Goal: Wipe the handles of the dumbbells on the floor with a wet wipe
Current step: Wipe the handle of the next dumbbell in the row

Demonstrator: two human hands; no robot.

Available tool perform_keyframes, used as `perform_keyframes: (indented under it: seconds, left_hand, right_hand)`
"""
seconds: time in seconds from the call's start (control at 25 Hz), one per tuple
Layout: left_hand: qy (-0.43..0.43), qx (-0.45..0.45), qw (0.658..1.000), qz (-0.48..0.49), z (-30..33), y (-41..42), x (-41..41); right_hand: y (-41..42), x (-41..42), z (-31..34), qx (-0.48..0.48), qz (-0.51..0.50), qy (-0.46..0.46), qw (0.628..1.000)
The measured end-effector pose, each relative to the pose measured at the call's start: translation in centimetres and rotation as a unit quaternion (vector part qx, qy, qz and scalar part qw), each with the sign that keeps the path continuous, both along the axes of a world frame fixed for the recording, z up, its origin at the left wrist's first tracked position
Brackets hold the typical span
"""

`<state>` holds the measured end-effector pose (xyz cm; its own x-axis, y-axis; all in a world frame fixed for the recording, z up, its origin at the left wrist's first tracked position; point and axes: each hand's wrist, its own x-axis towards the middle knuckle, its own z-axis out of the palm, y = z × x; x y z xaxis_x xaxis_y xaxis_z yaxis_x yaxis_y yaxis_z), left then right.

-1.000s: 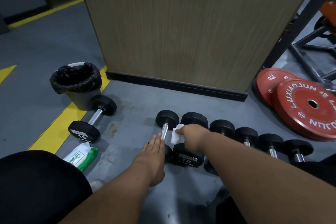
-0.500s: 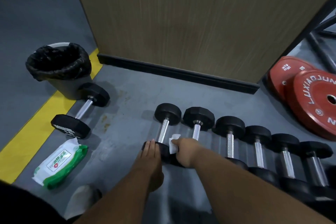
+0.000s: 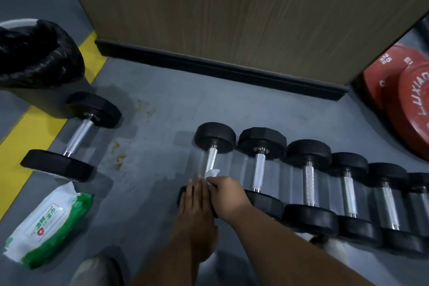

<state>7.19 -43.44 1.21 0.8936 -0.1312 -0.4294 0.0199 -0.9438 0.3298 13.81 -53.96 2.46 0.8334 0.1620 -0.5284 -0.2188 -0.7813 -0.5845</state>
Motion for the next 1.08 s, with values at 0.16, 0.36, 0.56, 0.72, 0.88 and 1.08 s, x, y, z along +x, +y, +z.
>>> perform_keyframes:
  seconds: [0.16,0.36,0.56,0.72,0.88,1.08]
  left_hand:
    - [-0.076,-0.014,0.996,0.035,-1.5,-1.0,-0.3]
    - [-0.087,-0.004,0.995,0.038,-2.7,-1.4,-0.6]
    - [-0.071,-0.001,0.996,0.055,-2.8,-1.6,-0.6]
    - [-0.048,0.008,0.997,0.053,-2.7,-1.8,-0.4]
    - [-0.067,-0.002,0.996,0.061,-2.8,-1.7,-0.5]
    - [-0.157,0.023,0.986,0.044,-4.1,-1.1,-0.4]
  right_hand:
    - [-0.1,1.7,-0.7,0.016,-0.077,-0.020,0.997]
    - [0.6,2.9,-2.7,-0.018,-0.064,-0.036,0.997]
    - [0.7,5.1,-3.4,-0.078,0.048,-0.043,0.995]
    - [0.4,7.1,-3.7,-0.084,0.012,-0.082,0.993]
    - [-0.5,5.8,-5.0,-0.028,0.089,-0.098,0.991]
    - [-1.0,6.6,-5.9,0.007,0.162,-0.112,0.980]
